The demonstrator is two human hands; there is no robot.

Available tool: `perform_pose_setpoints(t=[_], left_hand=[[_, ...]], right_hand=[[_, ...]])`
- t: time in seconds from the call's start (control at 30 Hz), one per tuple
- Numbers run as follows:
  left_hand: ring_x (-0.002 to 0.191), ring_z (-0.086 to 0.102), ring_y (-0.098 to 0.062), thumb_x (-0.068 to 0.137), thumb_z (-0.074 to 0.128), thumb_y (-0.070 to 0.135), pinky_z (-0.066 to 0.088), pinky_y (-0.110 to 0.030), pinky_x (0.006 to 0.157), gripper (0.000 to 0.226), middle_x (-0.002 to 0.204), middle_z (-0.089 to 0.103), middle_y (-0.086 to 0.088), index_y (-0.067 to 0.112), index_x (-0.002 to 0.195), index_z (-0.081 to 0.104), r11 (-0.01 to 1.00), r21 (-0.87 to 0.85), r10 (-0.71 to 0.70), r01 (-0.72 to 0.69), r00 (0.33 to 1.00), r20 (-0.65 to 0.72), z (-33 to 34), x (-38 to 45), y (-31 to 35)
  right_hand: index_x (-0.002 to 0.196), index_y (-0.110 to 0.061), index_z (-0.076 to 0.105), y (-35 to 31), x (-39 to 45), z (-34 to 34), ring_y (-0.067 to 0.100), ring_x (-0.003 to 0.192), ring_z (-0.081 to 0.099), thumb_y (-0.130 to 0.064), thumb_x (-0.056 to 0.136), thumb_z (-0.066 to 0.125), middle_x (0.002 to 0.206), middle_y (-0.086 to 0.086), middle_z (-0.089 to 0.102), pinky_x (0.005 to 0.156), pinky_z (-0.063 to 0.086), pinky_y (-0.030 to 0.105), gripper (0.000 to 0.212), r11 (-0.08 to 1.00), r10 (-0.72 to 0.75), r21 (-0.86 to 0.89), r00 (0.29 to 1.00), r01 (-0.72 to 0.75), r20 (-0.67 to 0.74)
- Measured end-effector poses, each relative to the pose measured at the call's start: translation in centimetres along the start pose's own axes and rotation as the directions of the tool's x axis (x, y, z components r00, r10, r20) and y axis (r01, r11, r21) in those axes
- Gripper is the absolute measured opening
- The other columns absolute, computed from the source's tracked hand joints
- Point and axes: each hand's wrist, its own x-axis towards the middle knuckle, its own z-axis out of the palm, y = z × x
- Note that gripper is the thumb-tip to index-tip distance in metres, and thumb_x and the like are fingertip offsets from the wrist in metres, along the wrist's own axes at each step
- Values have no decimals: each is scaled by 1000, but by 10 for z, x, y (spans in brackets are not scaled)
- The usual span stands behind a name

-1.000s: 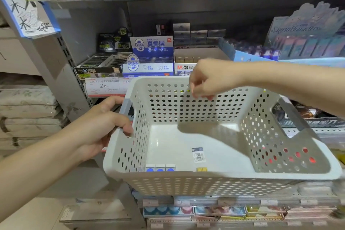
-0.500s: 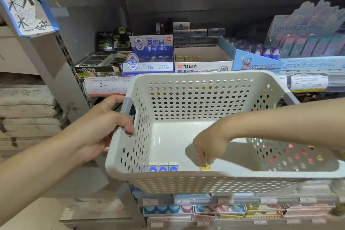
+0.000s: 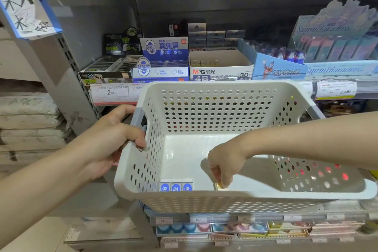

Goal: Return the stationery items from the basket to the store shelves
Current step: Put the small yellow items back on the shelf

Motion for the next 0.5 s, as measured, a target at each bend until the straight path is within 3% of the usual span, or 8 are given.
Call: perform_pose_setpoints(t=[0.03,0.1,0.2,0.3,0.4,0.5], left_hand=[[69,59,-32,45,58,-10,49,-53,76,54,76,64,-16,24,87,61,1000,4,-5,5,1000,-3,1,0,0],[70,59,-33,42,57,-8,48,-58,80,57,73,67,-14,23,90,61,1000,21,-15,16,1000,-14,1,-1,0],[67,61,-32,45,59,-10,49,-55,78,58,69,68,-13,22,94,60,999,48,-17,18,1000,-17,1,-2,0],[59,61,-29,58,58,-16,52,-44,68,50,66,68,-11,22,92,59,999,42,-21,21,1000,-6,-1,-2,0],[54,62,-27,50,59,-15,53,-39,62,55,65,68,-10,22,92,59,999,34,-25,25,1000,-1,-1,-3,1],[59,61,-30,55,59,-14,52,-42,67,51,66,68,-10,22,90,59,999,32,-19,19,1000,-10,-1,-5,1]], right_hand=[[89,-5,62,0,1,2,21,80,53,-9,83,66,79,7,58,72,45,29,8,1000,-6,0,1000,6,-4],[75,-15,54,-1,2,5,21,77,54,-7,81,68,76,7,58,72,46,31,17,1000,-19,-16,1000,19,2],[83,-13,52,-2,2,6,17,66,53,-6,83,67,89,11,58,72,46,32,17,998,-56,11,998,56,21],[85,-14,55,-4,-7,-5,11,61,53,-4,86,63,82,7,59,71,45,30,13,994,-99,38,995,100,-11],[90,-11,57,-5,-25,-24,8,60,52,-7,89,60,73,0,57,57,44,21,5,991,-91,82,987,103,-134],[96,-9,53,-1,-44,-43,4,67,55,-2,92,54,83,0,57,64,49,20,8,953,-121,239,956,188,-269]])
